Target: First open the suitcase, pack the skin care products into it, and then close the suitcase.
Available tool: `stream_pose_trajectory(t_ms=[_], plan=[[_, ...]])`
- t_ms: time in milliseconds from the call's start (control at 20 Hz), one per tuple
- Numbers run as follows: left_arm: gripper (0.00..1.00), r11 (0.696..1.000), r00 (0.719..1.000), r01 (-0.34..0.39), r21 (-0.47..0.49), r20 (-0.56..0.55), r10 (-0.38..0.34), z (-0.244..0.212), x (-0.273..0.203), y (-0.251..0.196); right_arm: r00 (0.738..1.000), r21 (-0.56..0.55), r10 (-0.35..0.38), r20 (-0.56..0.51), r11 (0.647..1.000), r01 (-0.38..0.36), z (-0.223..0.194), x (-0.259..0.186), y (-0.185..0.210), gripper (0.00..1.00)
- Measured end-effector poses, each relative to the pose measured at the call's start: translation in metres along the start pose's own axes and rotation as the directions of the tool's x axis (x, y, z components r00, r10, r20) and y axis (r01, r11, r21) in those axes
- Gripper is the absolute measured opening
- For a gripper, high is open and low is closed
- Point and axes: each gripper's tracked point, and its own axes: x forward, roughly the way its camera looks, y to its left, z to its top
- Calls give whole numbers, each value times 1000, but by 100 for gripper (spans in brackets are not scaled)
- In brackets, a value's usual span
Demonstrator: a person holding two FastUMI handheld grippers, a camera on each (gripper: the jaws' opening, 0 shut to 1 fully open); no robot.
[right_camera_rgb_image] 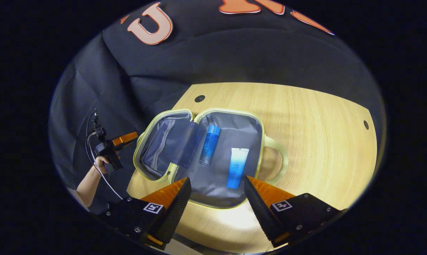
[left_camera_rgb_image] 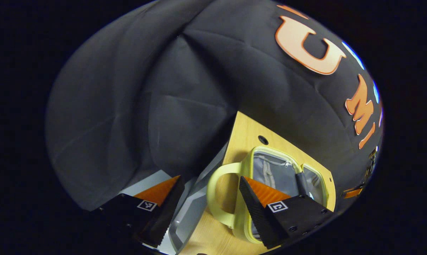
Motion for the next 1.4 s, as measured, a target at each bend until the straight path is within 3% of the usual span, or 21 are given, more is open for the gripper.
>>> stream_pose_trajectory(t_ms=[150,300,500,600,700,750,950,1150,1400], plan=[[97,997,1000,26,-76,-13,-27,-9,13,9,1000,38,-24,1,999,24,-8,-5,-9,96],[96,983,992,125,-138,20,-123,-6,20,-9,998,41,-61,-6,997,61,-15,-11,-20,96],[92,978,992,121,-168,-3,-124,-13,32,-7,999,107,-53,-2,993,53,-18,-16,-21,96],[68,972,991,129,-198,3,-131,-13,38,-9,998,105,-60,1,993,59,-19,-20,-24,96],[31,965,992,117,-234,-8,-123,-18,37,-14,998,106,-64,4,992,64,-20,-23,-26,96],[12,966,994,104,-237,-5,-108,-7,12,-9,998,115,-64,5,991,63,-19,-24,-27,96],[11,980,995,95,-178,-9,-98,-8,26,-27,997,126,-66,32,990,62,-17,-26,-29,96],[10,996,996,82,-29,36,-80,23,1,-52,994,129,-65,83,990,54,-7,-30,-30,96],[10,984,987,107,141,103,-122,71,-46,-119,974,120,-103,201,990,80,14,-48,-43,96]])
